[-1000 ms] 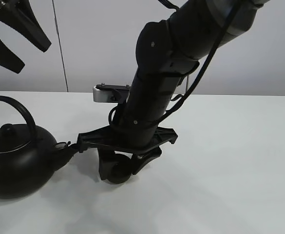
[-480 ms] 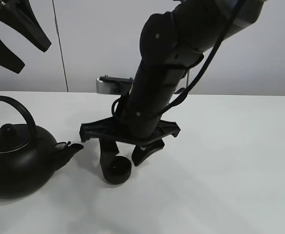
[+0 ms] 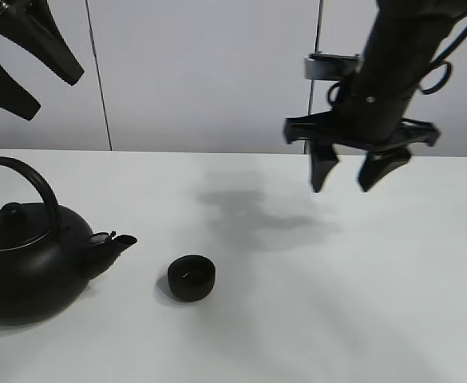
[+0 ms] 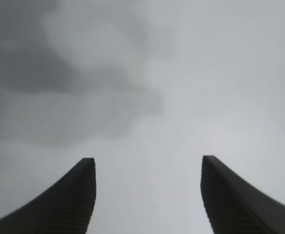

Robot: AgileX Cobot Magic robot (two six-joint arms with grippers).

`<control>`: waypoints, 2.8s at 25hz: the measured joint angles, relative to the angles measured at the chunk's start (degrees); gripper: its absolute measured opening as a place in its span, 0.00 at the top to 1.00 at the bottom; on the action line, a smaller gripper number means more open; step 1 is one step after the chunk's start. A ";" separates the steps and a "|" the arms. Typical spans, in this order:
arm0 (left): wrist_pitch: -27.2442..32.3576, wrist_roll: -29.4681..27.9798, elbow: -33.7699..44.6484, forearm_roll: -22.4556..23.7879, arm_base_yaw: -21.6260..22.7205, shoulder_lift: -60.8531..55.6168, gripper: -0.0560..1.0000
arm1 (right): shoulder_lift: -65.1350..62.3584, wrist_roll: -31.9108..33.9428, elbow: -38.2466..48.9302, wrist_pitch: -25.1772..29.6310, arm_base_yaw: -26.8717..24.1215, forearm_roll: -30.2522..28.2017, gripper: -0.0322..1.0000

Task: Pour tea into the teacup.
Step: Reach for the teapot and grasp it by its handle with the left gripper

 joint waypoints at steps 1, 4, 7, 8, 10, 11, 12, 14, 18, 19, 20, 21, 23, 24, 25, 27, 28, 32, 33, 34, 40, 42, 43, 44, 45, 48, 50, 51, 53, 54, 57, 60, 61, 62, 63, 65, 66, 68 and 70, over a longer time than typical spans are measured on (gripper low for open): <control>0.00 0.00 0.00 0.00 0.00 0.00 0.50 | -0.67 0.15 0.00 2.26 -2.12 -2.52 0.55; 0.00 0.00 0.00 0.00 0.00 0.00 0.50 | -4.27 0.15 0.00 7.08 -7.28 -8.95 0.55; 0.00 0.00 0.00 0.00 0.00 0.00 0.50 | -10.13 0.15 0.00 10.09 -12.56 -13.92 0.55; 0.00 0.00 0.00 0.00 0.00 0.00 0.50 | -12.70 0.15 0.00 10.84 -14.86 -15.41 0.55; 0.00 0.00 0.00 0.00 0.00 0.00 0.50 | -18.50 0.15 0.00 12.47 -18.61 -16.69 0.55; 0.00 0.00 0.00 0.00 0.00 0.00 0.50 | -21.73 0.15 0.00 13.54 -20.61 -16.99 0.55; 0.00 0.00 0.00 0.00 0.00 0.00 0.50 | -24.71 0.15 0.00 14.78 -22.39 -17.25 0.55; 0.00 0.00 0.00 0.00 0.00 0.00 0.50 | -32.73 -0.10 0.00 17.55 -24.67 -17.46 0.55; 0.00 0.00 0.00 0.00 0.00 0.00 0.50 | -50.66 -2.12 0.00 21.36 -25.29 -15.28 0.55; 0.00 0.00 0.00 0.00 0.00 0.00 0.50 | -54.69 -2.85 0.00 22.34 -25.29 -13.47 0.55; 0.00 0.00 0.00 0.00 0.00 0.00 0.50 | -58.71 -3.40 0.00 23.11 -25.29 -11.76 0.55; 0.00 0.00 0.00 0.00 0.00 0.00 0.50 | -64.19 -4.12 0.00 23.90 -25.29 -9.89 0.55; 0.00 0.00 0.00 0.00 0.00 0.00 0.50 | -72.61 -6.03 -0.10 25.66 -25.29 -4.83 0.55; 0.00 0.00 0.00 0.00 0.00 0.00 0.50 | -76.97 -6.87 -0.10 26.15 -25.29 -2.75 0.55; 0.00 0.00 0.00 0.00 0.00 0.00 0.50 | -81.09 -8.38 0.03 26.40 -25.29 -0.23 0.55; 0.00 0.00 0.00 0.00 0.00 0.00 0.50 | -88.13 -12.15 1.47 27.49 -25.29 4.42 0.55; 0.00 0.00 0.00 0.00 0.00 0.00 0.50 | -91.72 -14.14 3.03 28.01 -25.29 6.66 0.55; 0.00 0.00 0.00 0.00 0.00 0.00 0.50 | -102.64 -18.30 12.53 28.85 -25.29 11.10 0.55; 0.00 0.00 0.00 0.00 0.00 0.00 0.50 | -104.36 -18.43 15.64 28.92 -25.29 11.14 0.55; 0.00 0.00 0.00 0.00 0.00 0.00 0.50 | -106.11 -18.35 18.37 28.92 -25.29 11.06 0.55; 0.00 0.00 0.00 0.00 0.00 0.00 0.50 | -109.32 -16.19 36.03 26.63 -25.29 7.39 0.55; 0.00 0.00 0.00 0.00 0.00 0.00 0.50 | -109.32 -15.92 40.50 24.79 -25.29 5.90 0.55; 0.00 0.00 0.00 0.00 0.00 0.00 0.50 | -109.32 -15.51 42.63 23.91 -25.29 5.50 0.55; 0.00 0.00 0.00 0.00 0.00 0.00 0.50 | -109.32 -14.85 44.53 23.15 -25.29 5.23 0.55; 0.00 0.00 0.00 0.00 0.00 0.00 0.50 | -109.32 -14.21 45.93 22.40 -25.29 5.10 0.55; 0.00 0.00 0.00 0.00 0.00 0.00 0.50 | -109.32 -12.94 49.48 21.09 -25.29 5.04 0.55; 0.00 0.00 0.00 0.00 0.00 0.00 0.50 | -109.32 -12.82 50.74 20.55 -25.29 4.73 0.55; 0.00 0.00 0.00 0.00 0.00 0.00 0.50 | -109.32 -12.74 50.97 19.94 -25.29 4.68 0.55; 0.00 0.00 0.00 0.00 0.00 0.00 0.50 | -109.32 -12.65 51.35 19.43 -25.29 4.49 0.55; 0.00 0.00 0.00 0.00 0.00 0.00 0.50 | -109.32 -12.67 51.45 19.38 -25.29 4.43 0.55; 0.00 0.00 0.00 0.00 0.00 0.00 0.50 | -109.32 -12.53 51.45 19.04 -25.21 4.43 0.55; -0.05 0.00 0.00 0.00 0.00 0.00 0.50 | -109.32 -12.45 51.45 18.98 -22.74 4.38 0.55; -0.05 0.00 0.00 0.00 0.00 0.00 0.50 | -109.32 -12.24 51.45 18.98 -21.72 4.37 0.55; -0.05 0.00 0.00 0.00 0.00 0.00 0.50 | -109.32 -11.87 51.45 18.98 -20.83 4.18 0.55; -0.05 0.00 0.00 0.00 0.00 0.00 0.50 | -109.32 -11.51 51.45 18.93 -20.30 3.90 0.55; -0.05 0.00 0.00 0.00 0.00 0.00 0.50 | -109.32 -10.69 51.45 18.93 -19.78 3.46 0.55; -0.05 0.00 0.00 0.00 0.00 0.00 0.50 | -109.32 -10.29 51.45 18.93 -19.67 3.38 0.55; -0.05 0.00 0.00 0.00 0.00 0.00 0.50 | -109.32 -8.84 51.45 18.93 -19.61 3.50 0.55; -0.05 0.00 0.00 0.00 0.00 0.00 0.50 | -109.32 -7.95 51.45 18.93 -19.57 3.79 0.55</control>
